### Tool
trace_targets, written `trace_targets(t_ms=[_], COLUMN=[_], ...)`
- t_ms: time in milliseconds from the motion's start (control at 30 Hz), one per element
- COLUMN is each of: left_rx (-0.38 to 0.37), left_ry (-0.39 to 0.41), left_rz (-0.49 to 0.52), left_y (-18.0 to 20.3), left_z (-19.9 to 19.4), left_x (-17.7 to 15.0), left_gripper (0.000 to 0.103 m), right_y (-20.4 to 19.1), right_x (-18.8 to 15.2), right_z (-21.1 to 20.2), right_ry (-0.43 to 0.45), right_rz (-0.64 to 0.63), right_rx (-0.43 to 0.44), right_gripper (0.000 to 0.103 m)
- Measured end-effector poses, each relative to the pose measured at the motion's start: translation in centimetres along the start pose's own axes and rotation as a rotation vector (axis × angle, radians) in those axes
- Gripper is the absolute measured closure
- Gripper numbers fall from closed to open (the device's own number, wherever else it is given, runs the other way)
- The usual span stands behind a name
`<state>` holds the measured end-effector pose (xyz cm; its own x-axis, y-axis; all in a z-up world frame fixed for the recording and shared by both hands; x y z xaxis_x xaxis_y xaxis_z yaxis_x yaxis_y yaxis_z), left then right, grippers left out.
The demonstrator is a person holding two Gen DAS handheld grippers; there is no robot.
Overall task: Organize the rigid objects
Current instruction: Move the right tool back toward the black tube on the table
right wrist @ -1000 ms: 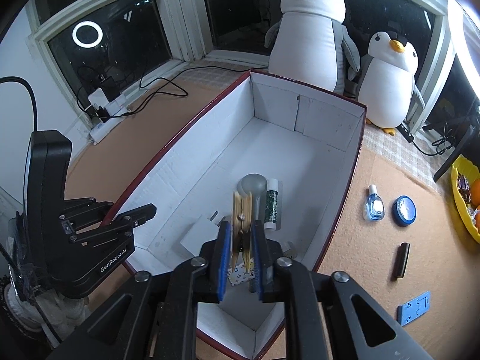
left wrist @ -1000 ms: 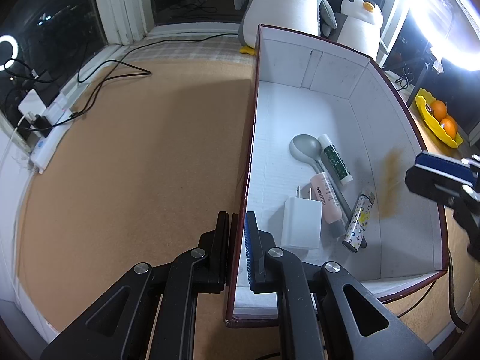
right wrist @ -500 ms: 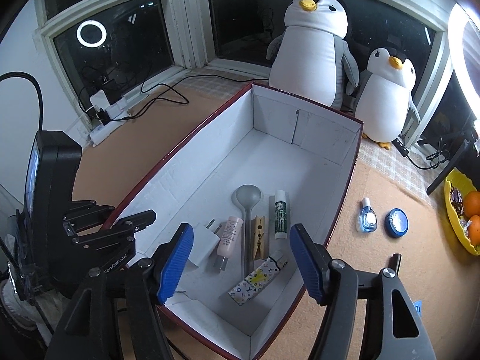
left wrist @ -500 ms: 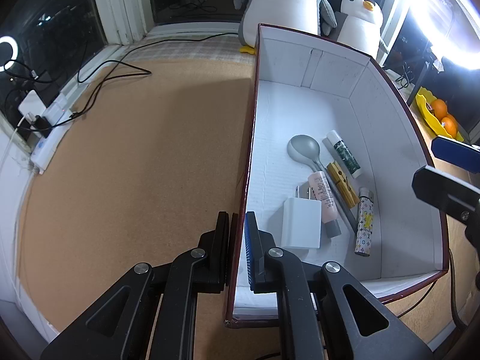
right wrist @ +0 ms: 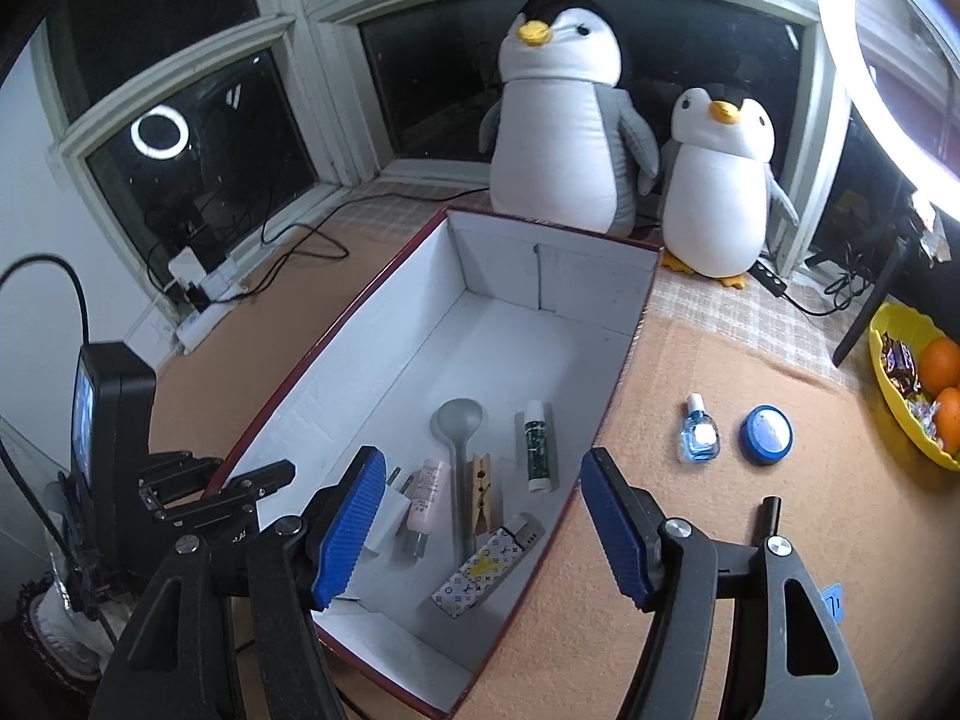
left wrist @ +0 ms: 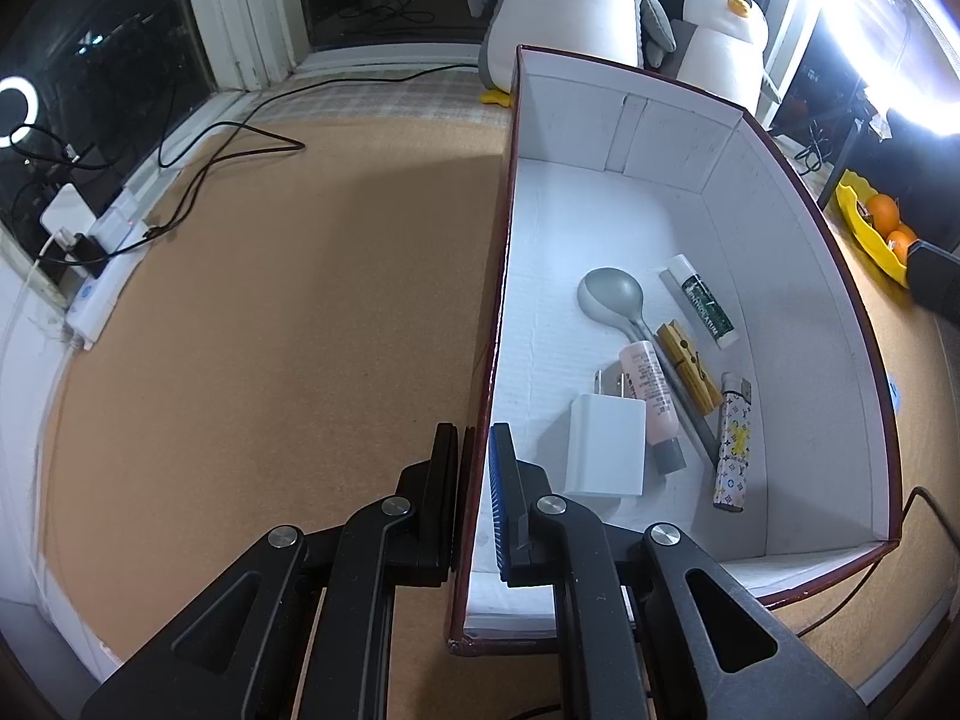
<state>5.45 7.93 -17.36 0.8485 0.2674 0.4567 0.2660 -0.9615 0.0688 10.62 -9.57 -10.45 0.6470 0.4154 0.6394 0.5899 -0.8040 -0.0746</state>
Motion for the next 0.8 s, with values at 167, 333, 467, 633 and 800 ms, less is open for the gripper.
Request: trace_targets(t_ms=[167,333,467,633,800], left_rx=[0.008,0.016,0.023,0.032,0.044], left_ry=[-0.004,-0.008,-0.013,-0.015,-0.016], left_rz=[0.001,0.001,0.004,0.006,0.010], left_y=[0.0,0.2,0.3,0.3,0.4], left_z=[0.0,0.0,0.0,-0.1,-0.1], left_x=[0.0,0.1,0.2,0.1,0.1], left_gripper=[0.094,0.094,0.094,0.094,0.094], right_y=[2.0,4.7,7.1,10.8,14.1], right_x=[0.1,-0.3,-1.0,-2.3,-3.8], right_z=[-0.8,-1.3,-1.4,-1.0,0.2], right_ry=[0.014,0.019,0.012,-0.013,-0.054], right_rz=[0.035,0.074,0.105,0.148,0.198], right_rx=[-0.015,-0.042,-0.075,-0.134,-0.174], right_gripper=[0.039,0.039,0.039,0.039,0.039])
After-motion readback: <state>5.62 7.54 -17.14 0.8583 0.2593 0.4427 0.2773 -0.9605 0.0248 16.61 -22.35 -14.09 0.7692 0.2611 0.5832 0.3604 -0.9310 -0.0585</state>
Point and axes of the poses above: each gripper's, at about its wrist camera, not at the fingertips, and z roughly the way its jaws point, y to its right, x to its top, the point moved 2 cm from there along z, roughly the way its jaws point, and after that the axes turned 5 degrees about -z, right-handed, at the moved point
